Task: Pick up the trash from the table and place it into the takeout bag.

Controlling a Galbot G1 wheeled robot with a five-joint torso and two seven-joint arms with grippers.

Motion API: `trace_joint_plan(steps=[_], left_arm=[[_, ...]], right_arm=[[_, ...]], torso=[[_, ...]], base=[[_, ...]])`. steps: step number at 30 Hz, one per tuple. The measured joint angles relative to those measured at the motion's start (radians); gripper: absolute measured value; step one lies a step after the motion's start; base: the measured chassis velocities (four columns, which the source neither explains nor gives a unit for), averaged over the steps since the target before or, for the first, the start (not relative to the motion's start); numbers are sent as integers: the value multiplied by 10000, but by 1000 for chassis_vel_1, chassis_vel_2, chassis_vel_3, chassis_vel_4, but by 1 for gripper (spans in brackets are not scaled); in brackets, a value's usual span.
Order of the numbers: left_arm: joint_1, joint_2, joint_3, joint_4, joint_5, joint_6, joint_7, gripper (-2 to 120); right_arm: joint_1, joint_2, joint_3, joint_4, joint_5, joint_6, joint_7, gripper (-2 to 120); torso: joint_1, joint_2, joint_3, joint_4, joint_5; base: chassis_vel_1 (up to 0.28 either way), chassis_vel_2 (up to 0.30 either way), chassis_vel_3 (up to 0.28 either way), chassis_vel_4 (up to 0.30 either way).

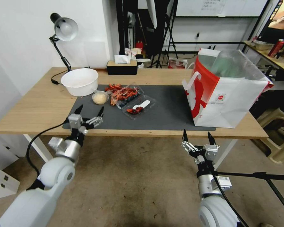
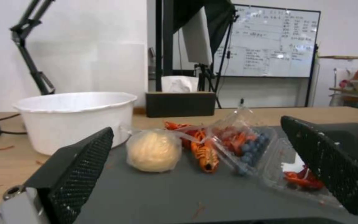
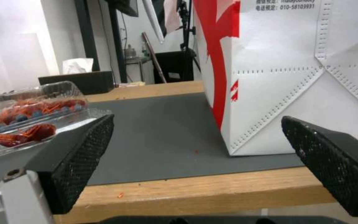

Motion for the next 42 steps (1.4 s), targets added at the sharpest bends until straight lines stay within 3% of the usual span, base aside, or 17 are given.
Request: trace_joint_plan(steps=[14, 29, 35, 42], left_arm=[[1617, -860, -809, 11, 1011, -830, 223, 100], [2006, -1076, -796, 274, 1019, -1046, 387, 100], [1692, -865, -726, 190, 975, -845, 381, 100], [641, -195, -269, 40, 678, 38, 293, 100]], right_arm=[[-27, -17, -59, -45, -10, 57, -10, 100], [-35, -36, -75, -100, -7, 88, -15, 100], [-20, -18, -119, -133, -8, 97, -17, 100], [46, -10, -145, -168, -12, 100, -17, 100]], torso=[[0, -1, 2, 0, 0], [1, -1, 1, 0, 0], [1, -1, 1, -2, -1], [1, -1, 1, -1, 0]], base=[[0, 0, 0, 0], [0, 0, 0, 0], [0, 0, 0, 0], [0, 0, 0, 0]])
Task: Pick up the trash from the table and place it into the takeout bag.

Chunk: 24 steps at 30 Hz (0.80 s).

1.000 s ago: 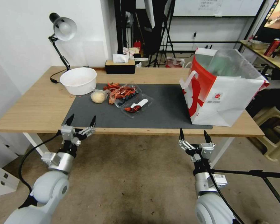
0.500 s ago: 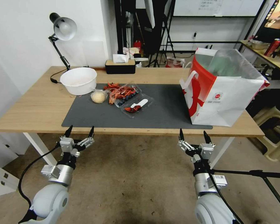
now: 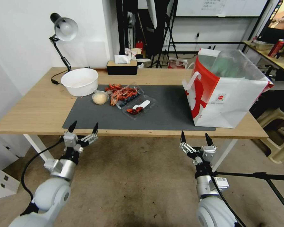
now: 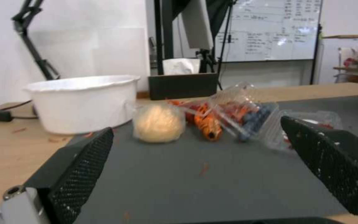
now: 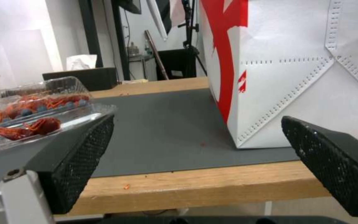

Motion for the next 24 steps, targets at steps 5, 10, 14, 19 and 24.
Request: trace_joint_plan(steps=[5, 10, 14, 19, 24], left_arm=[[-701, 370, 380, -13, -372, 650, -139, 100], [-1923, 807, 1032, 275, -890, 1557, -301, 100], [-2823, 1049, 1442, 623, -1367, 2184, -409, 100], [-3675, 1252, 1737, 1063, -1836, 2954, -493, 100], [-4302, 1328, 1963, 1376, -2279, 3807, -798, 100]], right_arm=[[18, 16, -2, -8, -6, -5, 0, 100], [22, 47, 5, -25, -29, -14, 2, 100], [20, 73, 37, -24, -48, -22, 9, 100], [21, 112, 55, -24, -69, -33, 16, 100], [34, 182, 39, -68, -122, -34, 17, 100]], torso=[[1, 0, 0, 1, -1], [0, 0, 0, 1, -1], [1, 0, 1, -2, -2], [0, -1, 1, 1, -1], [0, -1, 1, 1, -2]], base=[[0, 0, 0, 0], [0, 0, 0, 0], [0, 0, 0, 0], [0, 0, 0, 0], [0, 0, 0, 0]])
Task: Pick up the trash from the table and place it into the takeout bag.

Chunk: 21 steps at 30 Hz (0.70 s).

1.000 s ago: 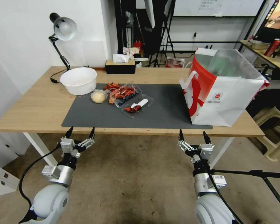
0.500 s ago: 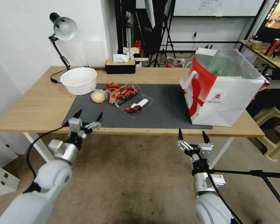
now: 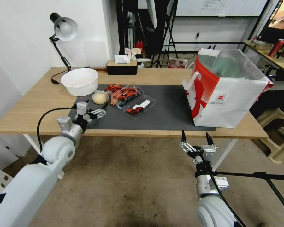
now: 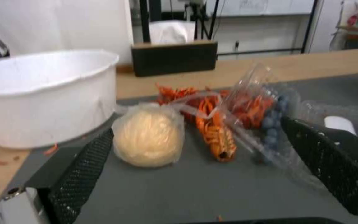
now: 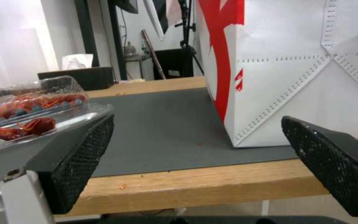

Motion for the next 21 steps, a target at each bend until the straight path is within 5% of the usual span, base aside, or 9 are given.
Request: trace_joint_plan(steps=[21], left_arm=[[-2986, 41, 2023, 2396, -877, 1338, -184, 100]], right_arm=[[81, 65, 12, -54, -48, -32, 24, 100]], torso=[[0, 0, -1, -1, 1]], base=[[0, 0, 0, 0]])
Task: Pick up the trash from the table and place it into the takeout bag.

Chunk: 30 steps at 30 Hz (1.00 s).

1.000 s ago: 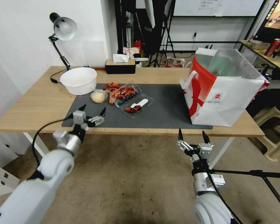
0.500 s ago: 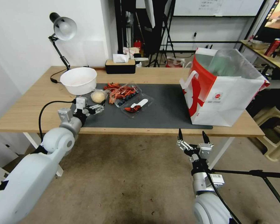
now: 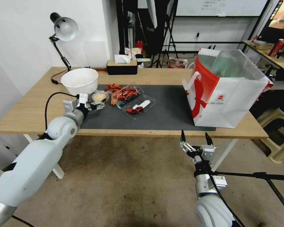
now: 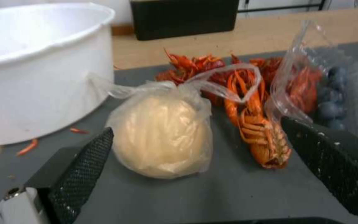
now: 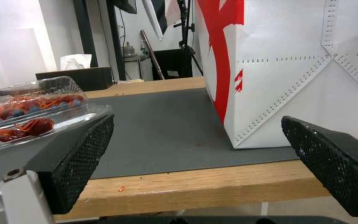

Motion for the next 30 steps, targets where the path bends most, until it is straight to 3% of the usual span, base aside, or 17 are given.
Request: trace_joint_plan(steps=[6, 23, 27, 30], left_arm=[[-800, -220, 768, 852, 116, 59, -13, 100], [-1691, -344, 1373, 2136, 449, 47, 264, 99], [-1799, -376, 1451, 2302, 494, 43, 292, 93], [-1813, -378, 1486, 2403, 577, 43, 339, 79]], right_arm=[[-3, 4, 55, 8, 14, -5, 26, 100], [33, 41, 78, -51, 38, -4, 44, 100], [14, 40, 86, -55, 36, 3, 55, 100], [4, 30, 109, -57, 36, 12, 65, 100]], torso=[[0, 0, 0, -1, -3], [-2, 0, 0, 0, 1], [-2, 0, 0, 0, 1], [-1, 1, 0, 0, 1]], base=[[0, 0, 0, 0], [0, 0, 0, 0], [0, 0, 0, 0], [0, 0, 0, 0]])
